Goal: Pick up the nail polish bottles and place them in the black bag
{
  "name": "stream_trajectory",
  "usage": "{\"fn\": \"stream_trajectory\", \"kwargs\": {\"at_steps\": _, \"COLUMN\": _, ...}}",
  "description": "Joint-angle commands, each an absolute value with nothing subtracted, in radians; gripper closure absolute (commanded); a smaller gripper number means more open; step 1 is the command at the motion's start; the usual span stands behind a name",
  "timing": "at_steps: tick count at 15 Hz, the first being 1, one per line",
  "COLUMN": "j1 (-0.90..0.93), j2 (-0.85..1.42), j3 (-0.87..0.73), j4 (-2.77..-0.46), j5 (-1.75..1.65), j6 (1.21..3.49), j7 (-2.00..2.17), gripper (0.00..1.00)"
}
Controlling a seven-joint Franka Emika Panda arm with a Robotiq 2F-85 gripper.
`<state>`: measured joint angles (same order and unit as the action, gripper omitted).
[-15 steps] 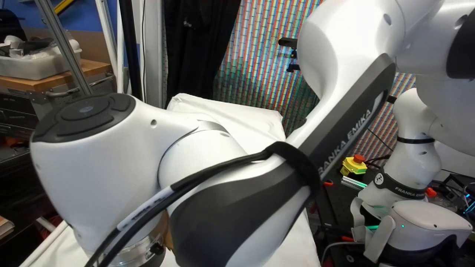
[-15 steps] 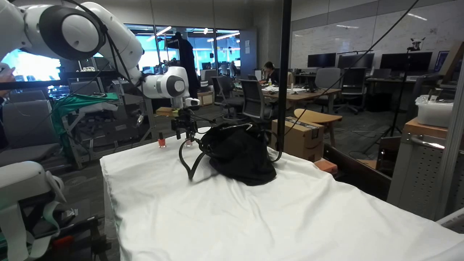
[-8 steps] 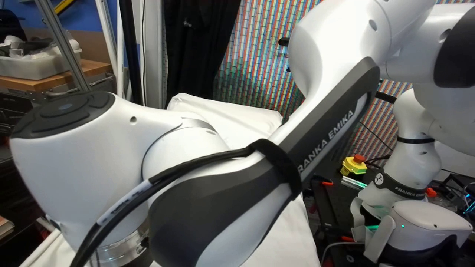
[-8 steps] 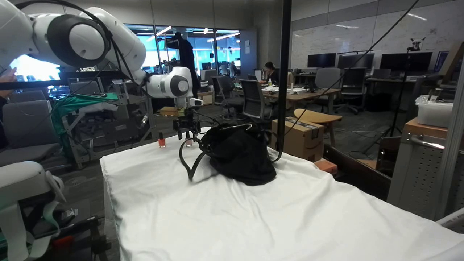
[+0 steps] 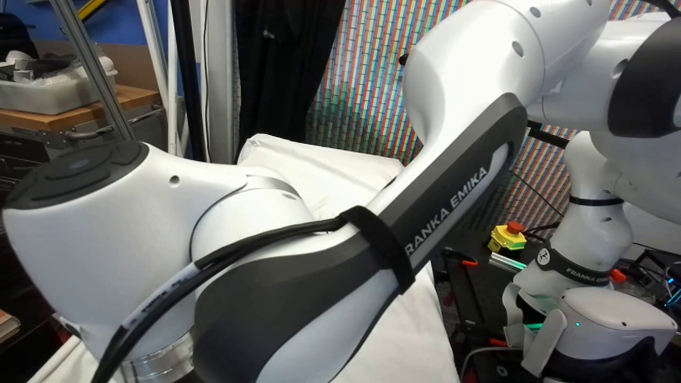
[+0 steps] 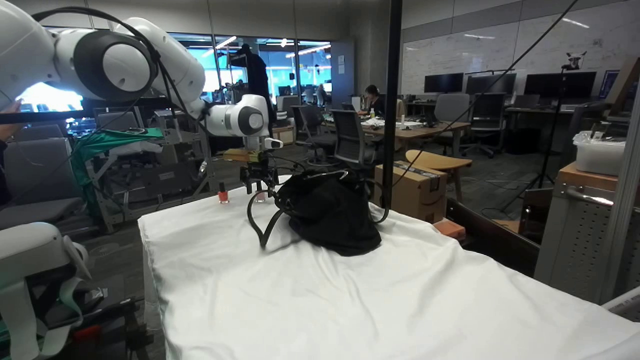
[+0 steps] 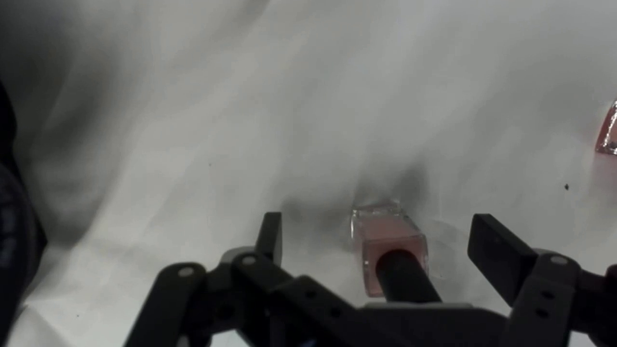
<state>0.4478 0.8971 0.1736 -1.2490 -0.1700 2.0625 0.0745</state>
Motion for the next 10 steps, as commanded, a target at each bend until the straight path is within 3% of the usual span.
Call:
{"fn": "stream_trajectory", "kwargs": {"at_steps": 1, "j1": 0.436, "j2": 0.940, "j3": 0.184, "j4": -1.185, "j5": -0.141, "j6": 2.037, "j7": 0.029, "gripper": 0.00}}
{"fn": "stream_trajectory", "kwargs": {"at_steps": 9, "j1": 0.441, "j2": 0.949, "j3": 0.181, "j4": -1.173, "j5": -0.145, "j6": 2.024, "j7": 0.030, "gripper": 0.00}}
{"fn": "stream_trajectory", "kwargs": {"at_steps": 10, "j1": 0.441, "j2": 0.947, "j3": 0.181, "j4": -1.175, "j5": -0.145, "j6": 2.024, "j7": 0.029, "gripper": 0.19}}
